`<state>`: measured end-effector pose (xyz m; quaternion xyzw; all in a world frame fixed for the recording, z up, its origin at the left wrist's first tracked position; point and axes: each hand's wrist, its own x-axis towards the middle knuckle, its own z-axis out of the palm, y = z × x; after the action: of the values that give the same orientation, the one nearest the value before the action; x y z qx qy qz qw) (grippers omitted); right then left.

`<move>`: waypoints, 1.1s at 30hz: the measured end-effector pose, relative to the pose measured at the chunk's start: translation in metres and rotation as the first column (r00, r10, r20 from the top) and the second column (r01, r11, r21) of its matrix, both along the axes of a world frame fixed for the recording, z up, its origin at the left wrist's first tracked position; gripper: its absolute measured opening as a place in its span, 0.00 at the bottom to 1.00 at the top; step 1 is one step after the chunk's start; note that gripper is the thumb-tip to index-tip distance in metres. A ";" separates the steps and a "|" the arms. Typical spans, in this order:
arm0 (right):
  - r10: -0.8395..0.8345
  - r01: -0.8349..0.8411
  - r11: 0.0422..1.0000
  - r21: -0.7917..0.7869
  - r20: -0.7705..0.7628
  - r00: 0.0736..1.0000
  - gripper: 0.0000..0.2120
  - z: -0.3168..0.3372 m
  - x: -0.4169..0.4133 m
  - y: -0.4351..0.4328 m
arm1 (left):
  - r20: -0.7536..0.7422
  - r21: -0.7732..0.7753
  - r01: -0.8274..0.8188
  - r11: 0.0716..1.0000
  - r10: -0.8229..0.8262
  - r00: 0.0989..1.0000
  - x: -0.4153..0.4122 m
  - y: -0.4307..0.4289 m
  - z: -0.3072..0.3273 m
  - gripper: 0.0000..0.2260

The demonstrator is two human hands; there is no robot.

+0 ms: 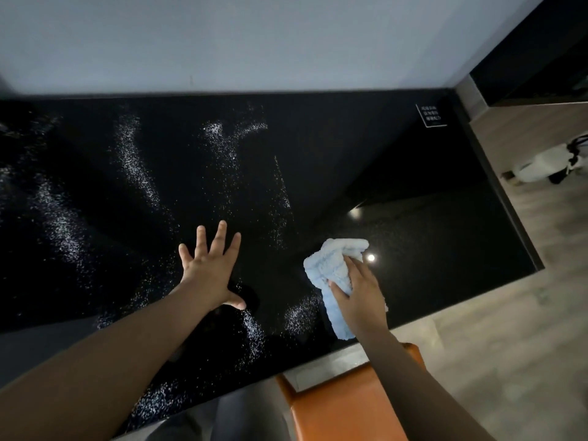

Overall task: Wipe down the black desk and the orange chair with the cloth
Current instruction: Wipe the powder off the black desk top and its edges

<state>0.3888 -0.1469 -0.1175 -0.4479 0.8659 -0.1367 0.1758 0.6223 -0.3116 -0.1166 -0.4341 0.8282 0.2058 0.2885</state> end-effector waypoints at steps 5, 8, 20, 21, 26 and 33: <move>-0.073 0.073 0.997 0.040 0.005 0.997 0.28 0.002 0.013 0.044 | 0.019 -0.006 0.018 1.000 -0.018 1.000 -0.001 0.000 0.000 0.63; -0.113 0.111 0.992 0.064 0.024 0.993 0.28 0.006 0.021 0.066 | 0.022 -0.003 0.021 1.000 -0.021 1.000 0.000 0.000 0.003 0.63; -0.289 0.287 0.948 0.137 -0.009 0.957 0.20 0.026 0.037 0.137 | 0.016 -0.009 0.033 0.999 -0.033 0.999 0.000 0.002 0.010 0.63; -0.297 0.298 0.945 0.138 -0.027 0.954 0.20 0.031 0.036 0.136 | 0.013 -0.009 0.034 0.999 -0.034 0.999 0.000 0.002 0.010 0.63; -0.347 0.348 0.937 0.017 -0.033 0.937 0.19 0.059 0.025 0.099 | 0.020 -0.022 0.056 0.998 -0.055 0.998 -0.001 0.002 0.015 0.62; -0.235 0.232 0.961 -0.153 0.004 0.972 0.13 0.074 0.006 -0.029 | -0.169 0.009 -0.125 0.992 0.125 0.978 0.010 -0.028 0.033 0.50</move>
<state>0.3945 -0.1763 -0.0434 -0.3556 0.9009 -0.2191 0.1178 0.6324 -0.3395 -0.0838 -0.4666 0.8209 0.2590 0.2034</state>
